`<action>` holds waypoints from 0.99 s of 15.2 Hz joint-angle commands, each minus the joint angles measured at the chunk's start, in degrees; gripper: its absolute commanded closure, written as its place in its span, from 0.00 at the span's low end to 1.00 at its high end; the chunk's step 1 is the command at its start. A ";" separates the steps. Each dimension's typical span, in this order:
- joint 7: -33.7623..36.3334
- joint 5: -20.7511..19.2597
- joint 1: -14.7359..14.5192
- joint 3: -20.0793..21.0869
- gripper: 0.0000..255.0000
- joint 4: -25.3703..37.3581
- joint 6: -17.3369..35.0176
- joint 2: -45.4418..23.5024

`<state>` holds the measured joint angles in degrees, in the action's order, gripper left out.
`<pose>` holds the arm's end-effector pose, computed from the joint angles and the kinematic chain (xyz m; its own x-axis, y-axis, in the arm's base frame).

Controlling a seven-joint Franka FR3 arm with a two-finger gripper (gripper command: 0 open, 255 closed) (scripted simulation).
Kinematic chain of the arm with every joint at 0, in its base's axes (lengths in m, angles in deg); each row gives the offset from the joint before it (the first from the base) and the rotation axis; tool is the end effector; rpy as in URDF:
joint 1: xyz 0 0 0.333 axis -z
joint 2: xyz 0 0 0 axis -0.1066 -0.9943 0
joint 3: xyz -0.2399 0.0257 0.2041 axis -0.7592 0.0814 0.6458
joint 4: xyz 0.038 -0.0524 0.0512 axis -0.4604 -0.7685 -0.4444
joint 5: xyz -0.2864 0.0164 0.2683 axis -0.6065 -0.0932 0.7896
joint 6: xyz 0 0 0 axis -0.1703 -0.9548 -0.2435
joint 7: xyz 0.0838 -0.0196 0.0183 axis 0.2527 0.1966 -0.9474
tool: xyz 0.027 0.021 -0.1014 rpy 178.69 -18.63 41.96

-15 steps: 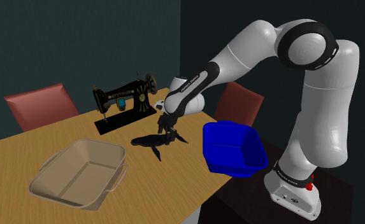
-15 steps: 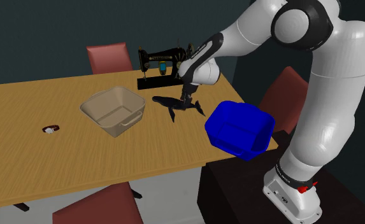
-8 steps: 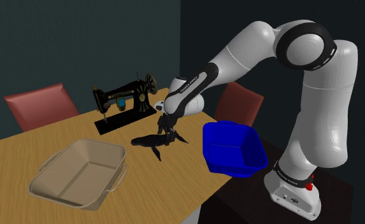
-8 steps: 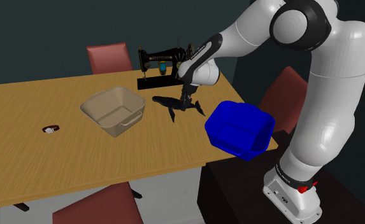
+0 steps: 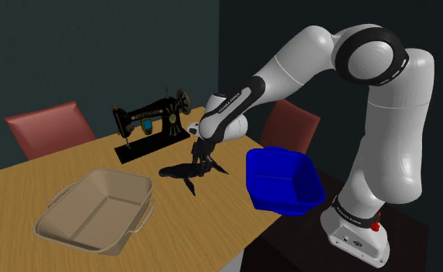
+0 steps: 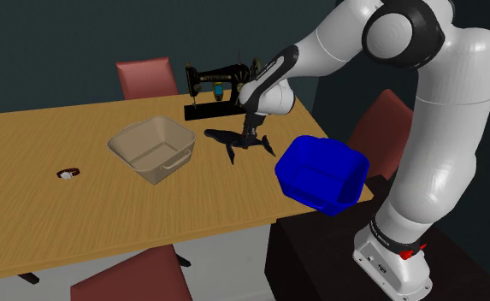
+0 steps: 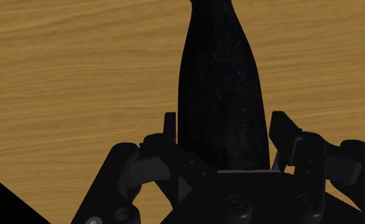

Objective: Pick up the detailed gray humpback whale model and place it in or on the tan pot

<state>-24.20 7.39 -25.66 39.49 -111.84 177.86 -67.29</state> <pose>0.5228 0.2078 0.2487 0.2552 0.9125 0.3198 0.9610 -0.2758 0.0201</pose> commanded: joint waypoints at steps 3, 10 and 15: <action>0.50 -0.43 -0.10 -0.24 1.00 -0.02 -0.62 0.63; 3.68 -3.31 -0.70 -1.45 1.00 0.12 -4.89 4.98; 5.77 -5.21 -0.93 -2.07 1.00 0.62 -8.07 7.81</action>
<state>-18.71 2.51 -26.64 37.58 -111.34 170.47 -60.06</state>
